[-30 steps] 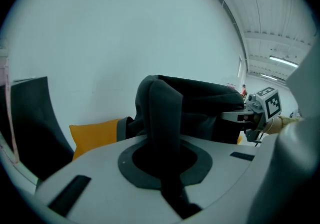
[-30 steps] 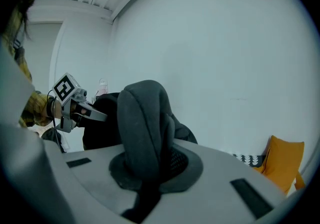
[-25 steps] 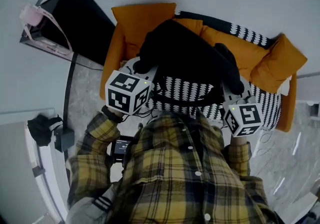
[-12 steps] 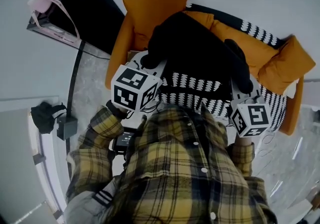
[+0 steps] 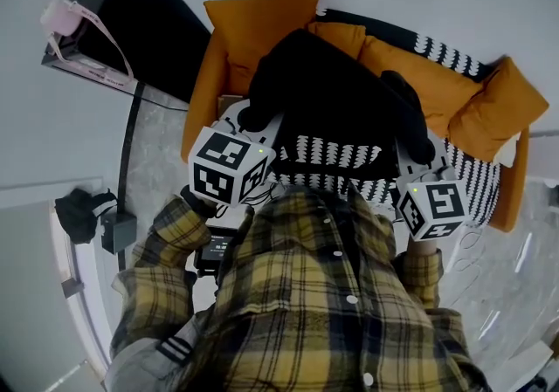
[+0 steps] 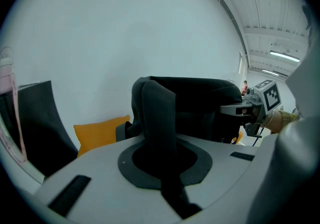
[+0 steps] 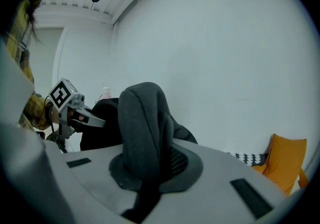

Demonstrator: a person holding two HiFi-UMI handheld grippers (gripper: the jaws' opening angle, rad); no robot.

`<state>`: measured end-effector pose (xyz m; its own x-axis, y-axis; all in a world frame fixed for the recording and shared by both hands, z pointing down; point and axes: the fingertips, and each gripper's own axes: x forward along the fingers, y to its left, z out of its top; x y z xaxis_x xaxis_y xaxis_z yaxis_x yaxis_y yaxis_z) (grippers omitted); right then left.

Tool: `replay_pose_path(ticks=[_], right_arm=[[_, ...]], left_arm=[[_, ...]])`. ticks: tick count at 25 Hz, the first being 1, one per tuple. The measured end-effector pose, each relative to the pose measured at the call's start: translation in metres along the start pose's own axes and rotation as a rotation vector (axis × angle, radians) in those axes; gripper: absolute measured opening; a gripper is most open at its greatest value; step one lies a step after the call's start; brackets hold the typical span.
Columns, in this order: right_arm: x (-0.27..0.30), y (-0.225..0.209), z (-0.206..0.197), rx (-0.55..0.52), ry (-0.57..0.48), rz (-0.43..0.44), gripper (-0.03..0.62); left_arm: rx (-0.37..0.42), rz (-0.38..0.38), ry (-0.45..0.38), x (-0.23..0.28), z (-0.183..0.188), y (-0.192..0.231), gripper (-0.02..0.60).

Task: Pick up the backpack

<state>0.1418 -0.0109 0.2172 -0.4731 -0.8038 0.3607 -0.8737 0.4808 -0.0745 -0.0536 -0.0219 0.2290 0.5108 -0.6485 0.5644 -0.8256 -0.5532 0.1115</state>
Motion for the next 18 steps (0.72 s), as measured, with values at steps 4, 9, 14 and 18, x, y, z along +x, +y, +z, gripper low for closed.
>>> replay_pose_path(ticks=[4,9,14,18], right_arm=[[0.001,-0.002,-0.003,0.000,0.000,-0.003,0.026],[0.004,-0.001,-0.005,0.010,0.003,-0.006,0.027],[0.006,-0.004,-0.009,0.020,0.018,-0.003,0.026],[0.004,-0.008,-0.011,0.022,0.028,-0.007,0.026]], left_arm=[[0.012,-0.009,0.013,0.004,0.001,0.000,0.032],[0.027,-0.020,0.029,0.010,0.004,0.004,0.032],[0.037,-0.028,0.043,0.017,0.004,0.003,0.032],[0.047,-0.044,0.054,0.022,0.005,0.000,0.032]])
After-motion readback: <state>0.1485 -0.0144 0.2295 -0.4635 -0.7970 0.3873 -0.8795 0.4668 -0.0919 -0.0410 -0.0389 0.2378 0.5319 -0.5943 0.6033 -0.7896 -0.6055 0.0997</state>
